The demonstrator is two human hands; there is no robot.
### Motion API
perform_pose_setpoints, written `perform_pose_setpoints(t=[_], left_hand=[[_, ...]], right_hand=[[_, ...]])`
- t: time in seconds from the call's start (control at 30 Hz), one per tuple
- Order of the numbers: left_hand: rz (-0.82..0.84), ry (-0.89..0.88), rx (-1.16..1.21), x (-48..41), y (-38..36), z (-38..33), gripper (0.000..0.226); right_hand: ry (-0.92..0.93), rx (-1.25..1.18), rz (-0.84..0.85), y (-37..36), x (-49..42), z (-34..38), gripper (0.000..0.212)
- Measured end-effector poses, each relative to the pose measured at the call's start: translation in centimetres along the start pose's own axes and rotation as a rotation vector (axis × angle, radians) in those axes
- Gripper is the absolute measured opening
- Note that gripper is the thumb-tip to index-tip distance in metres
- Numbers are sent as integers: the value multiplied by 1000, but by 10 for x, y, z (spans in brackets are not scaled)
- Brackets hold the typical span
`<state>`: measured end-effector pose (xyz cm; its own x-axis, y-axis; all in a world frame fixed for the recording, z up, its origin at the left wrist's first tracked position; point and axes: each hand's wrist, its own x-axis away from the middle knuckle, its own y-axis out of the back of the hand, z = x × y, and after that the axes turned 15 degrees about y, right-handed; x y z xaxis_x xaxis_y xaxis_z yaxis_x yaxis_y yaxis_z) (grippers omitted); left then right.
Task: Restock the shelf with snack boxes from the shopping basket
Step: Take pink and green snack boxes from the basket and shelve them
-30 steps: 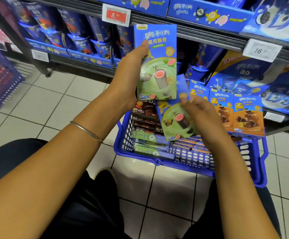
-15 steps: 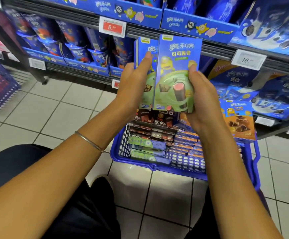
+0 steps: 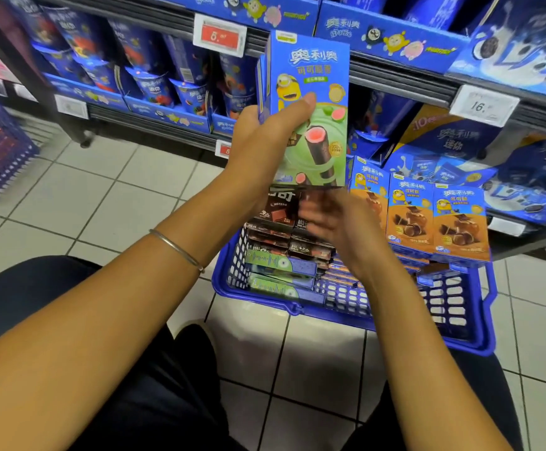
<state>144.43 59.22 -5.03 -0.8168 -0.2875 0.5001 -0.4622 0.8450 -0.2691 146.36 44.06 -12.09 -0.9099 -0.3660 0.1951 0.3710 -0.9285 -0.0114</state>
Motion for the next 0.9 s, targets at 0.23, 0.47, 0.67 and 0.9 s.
perform_pose_setpoints(t=[0.23,0.47,0.67,0.9], left_hand=[[64,87,13,3,-3,-2,78],[87,115,12,1,-3,-2,61],[89,109,-2,1,-3,-3,66],[68,107,-34,-2,-1,-8,79]], right_hand=[[-24,1052,630,-9,7,-93,29],[-62,1277,826,-15,1,-114,37],[53,1010,693,-3,8,-102,32],[391,634,309,16,28,-52,33]])
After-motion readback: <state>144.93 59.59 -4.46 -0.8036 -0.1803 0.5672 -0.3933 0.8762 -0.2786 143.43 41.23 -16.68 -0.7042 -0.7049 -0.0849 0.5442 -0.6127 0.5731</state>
